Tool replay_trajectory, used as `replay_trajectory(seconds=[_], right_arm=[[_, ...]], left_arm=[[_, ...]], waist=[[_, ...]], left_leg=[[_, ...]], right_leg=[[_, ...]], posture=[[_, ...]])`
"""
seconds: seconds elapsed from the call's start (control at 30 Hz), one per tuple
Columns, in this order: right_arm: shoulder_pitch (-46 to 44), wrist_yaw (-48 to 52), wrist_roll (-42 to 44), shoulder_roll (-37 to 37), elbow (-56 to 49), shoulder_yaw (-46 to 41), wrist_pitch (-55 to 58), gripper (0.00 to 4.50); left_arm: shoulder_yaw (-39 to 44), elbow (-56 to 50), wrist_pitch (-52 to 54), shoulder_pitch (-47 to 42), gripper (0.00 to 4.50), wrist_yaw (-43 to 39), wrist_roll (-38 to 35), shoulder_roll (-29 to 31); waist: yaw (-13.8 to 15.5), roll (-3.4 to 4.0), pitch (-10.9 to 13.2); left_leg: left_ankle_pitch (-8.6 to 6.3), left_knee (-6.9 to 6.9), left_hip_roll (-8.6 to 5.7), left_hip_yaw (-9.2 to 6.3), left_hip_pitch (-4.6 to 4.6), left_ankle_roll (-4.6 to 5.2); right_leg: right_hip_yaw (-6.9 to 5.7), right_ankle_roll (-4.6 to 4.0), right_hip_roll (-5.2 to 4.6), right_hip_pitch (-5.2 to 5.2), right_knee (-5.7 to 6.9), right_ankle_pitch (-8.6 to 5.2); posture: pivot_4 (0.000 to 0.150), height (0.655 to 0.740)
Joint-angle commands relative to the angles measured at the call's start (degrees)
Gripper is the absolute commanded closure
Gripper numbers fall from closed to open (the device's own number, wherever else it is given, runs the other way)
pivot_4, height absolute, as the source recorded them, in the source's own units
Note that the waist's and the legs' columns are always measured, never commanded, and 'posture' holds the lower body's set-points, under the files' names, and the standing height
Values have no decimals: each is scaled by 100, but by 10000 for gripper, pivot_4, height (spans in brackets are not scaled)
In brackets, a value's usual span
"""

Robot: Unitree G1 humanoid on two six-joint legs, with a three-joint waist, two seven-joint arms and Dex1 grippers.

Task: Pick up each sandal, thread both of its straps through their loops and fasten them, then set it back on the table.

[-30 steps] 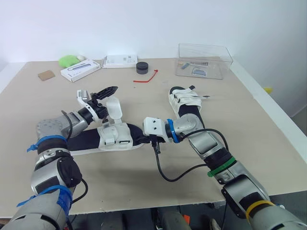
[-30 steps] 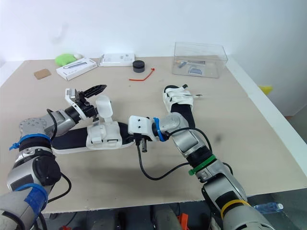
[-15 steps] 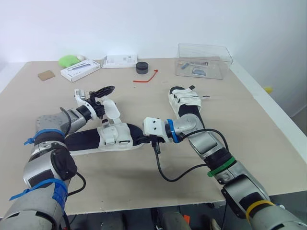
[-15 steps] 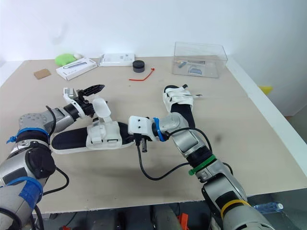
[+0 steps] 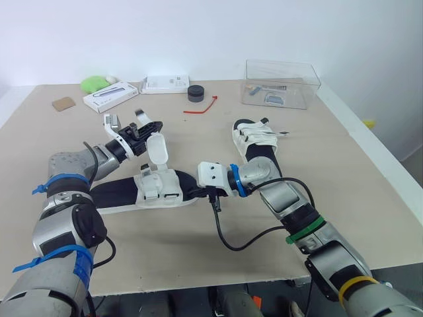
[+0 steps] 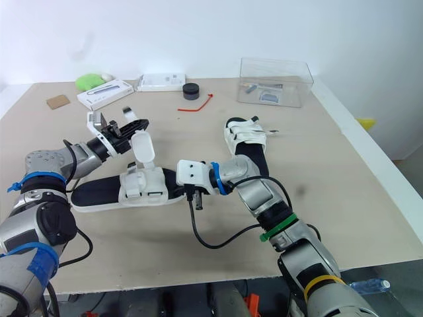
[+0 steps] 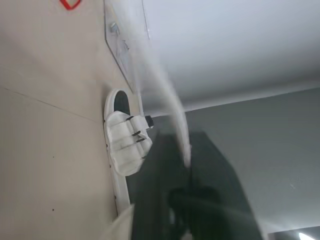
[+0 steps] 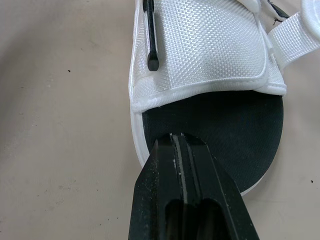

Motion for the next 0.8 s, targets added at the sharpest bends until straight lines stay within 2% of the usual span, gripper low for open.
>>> replay_trajectory(seconds=[0.03, 0.1, 0.23, 0.37, 0.47, 0.53, 0.6, 0.63, 0.8], right_arm=[[54, 18, -72, 4, 34, 91, 27, 45000], [57, 20, -74, 3, 33, 94, 23, 45000], [75, 20, -77, 1, 3, 97, 35, 45000], [93, 31, -76, -35, -23, 83, 34, 45000], [97, 40, -78, -58, -33, 74, 35, 45000], [99, 39, -81, -63, -30, 73, 32, 45000], [110, 41, -82, -63, -41, 82, 33, 45000], [117, 52, -77, -63, -46, 88, 32, 45000], [119, 76, -70, -59, -41, 100, 11, 45000]], left_arm=[[-43, -123, -102, -88, 44560, -18, 122, 80], [-332, -348, -131, -12, 44560, -174, 317, 77], [-1211, -1485, -426, 368, 44560, -826, 731, 21], [-2533, -3349, -1643, 1130, 44560, -1418, 1630, 161], [-3516, -4639, -3239, 1923, 44560, -1843, 2727, 603], [-3728, -5012, -4316, 2273, 44560, -1832, 3282, 757], [-3932, -5349, -5882, 2649, 44560, -1752, 4114, 1055], [-4088, -5368, -6864, 2778, 44560, -1644, 4685, 1291], [-4140, -4824, -9729, 2751, 44560, -1058, 5941, 1777]], waist=[[0, 0, 0], [0, 0, 0], [-6, 0, 0], [-4, 0, 0], [-13, 0, 0], [11, 1, 0], [15, 0, 0], [18, 0, 0], [26, 1, 0]], left_leg=[[0, 0, 0, 0, 0, 0], [0, 0, 0, 0, 0, 0], [0, -1, 0, 1, 0, -1], [2, -4, 1, 1, 1, -15], [-1, -6, 6, 8, 6, -31], [-3, -7, 8, 6, 7, -34], [-2, -6, 10, 8, 6, -34], [-3, -6, 12, 9, 6, -34], [-2, -6, 18, 13, 7, -29]], right_leg=[[0, 0, 0, 0, 0, 0], [0, 0, 0, 0, 0, 0], [3, -4, 2, 0, 0, 2], [18, -15, -3, 0, 1, 8], [35, -16, -7, -1, 0, 9], [34, -19, -6, -1, 0, 6], [31, -18, -6, -1, -1, 5], [33, -18, -7, -1, -2, 5], [31, -8, -11, 0, -4, 0]], posture=[[1500, 7261], [1500, 7261], [1500, 7261], [1500, 7261], [1500, 7261], [1500, 7261], [1500, 7261], [1500, 7261], [1500, 7261]])
